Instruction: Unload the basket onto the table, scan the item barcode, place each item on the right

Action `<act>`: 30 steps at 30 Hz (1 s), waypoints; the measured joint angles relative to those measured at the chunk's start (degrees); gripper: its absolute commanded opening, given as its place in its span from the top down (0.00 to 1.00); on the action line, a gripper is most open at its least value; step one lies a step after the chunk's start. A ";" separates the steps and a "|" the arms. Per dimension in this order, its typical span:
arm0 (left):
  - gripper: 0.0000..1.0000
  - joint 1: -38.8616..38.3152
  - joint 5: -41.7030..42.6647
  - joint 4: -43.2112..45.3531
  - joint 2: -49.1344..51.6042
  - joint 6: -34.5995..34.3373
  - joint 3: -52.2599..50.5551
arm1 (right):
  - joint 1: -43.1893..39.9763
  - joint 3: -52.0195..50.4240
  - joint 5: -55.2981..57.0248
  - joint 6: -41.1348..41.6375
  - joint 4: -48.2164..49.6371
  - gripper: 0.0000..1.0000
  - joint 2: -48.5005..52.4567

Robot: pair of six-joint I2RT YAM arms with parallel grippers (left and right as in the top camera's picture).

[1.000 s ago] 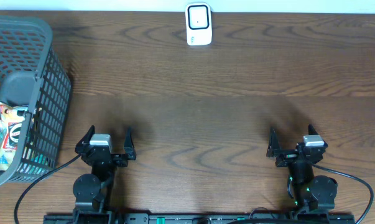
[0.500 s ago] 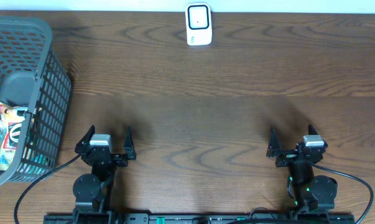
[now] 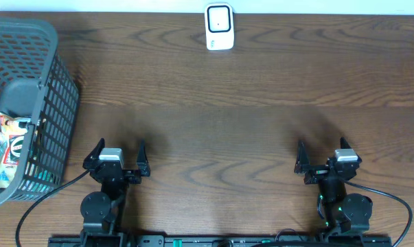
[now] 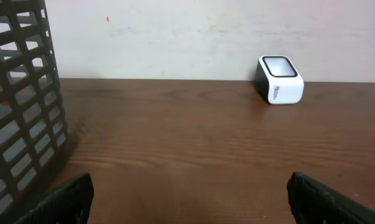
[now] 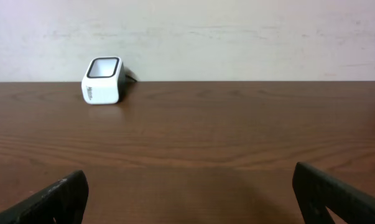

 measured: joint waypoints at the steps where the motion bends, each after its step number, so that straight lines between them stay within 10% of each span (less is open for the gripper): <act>1: 0.02 0.00 0.00 0.00 0.00 0.00 0.00 | 0.00 0.00 0.00 0.00 0.00 0.01 0.00; 11: 0.03 0.02 10.36 2.73 0.00 -1.44 -0.07 | 0.00 0.00 0.00 0.00 0.00 0.01 0.00; 19: 0.02 0.00 21.99 23.80 0.00 -4.37 -0.52 | 0.00 0.00 0.00 0.00 0.00 0.01 0.00; 30: 0.03 0.09 24.30 20.74 9.99 -6.12 17.11 | 0.00 0.00 0.02 0.00 0.02 0.01 0.00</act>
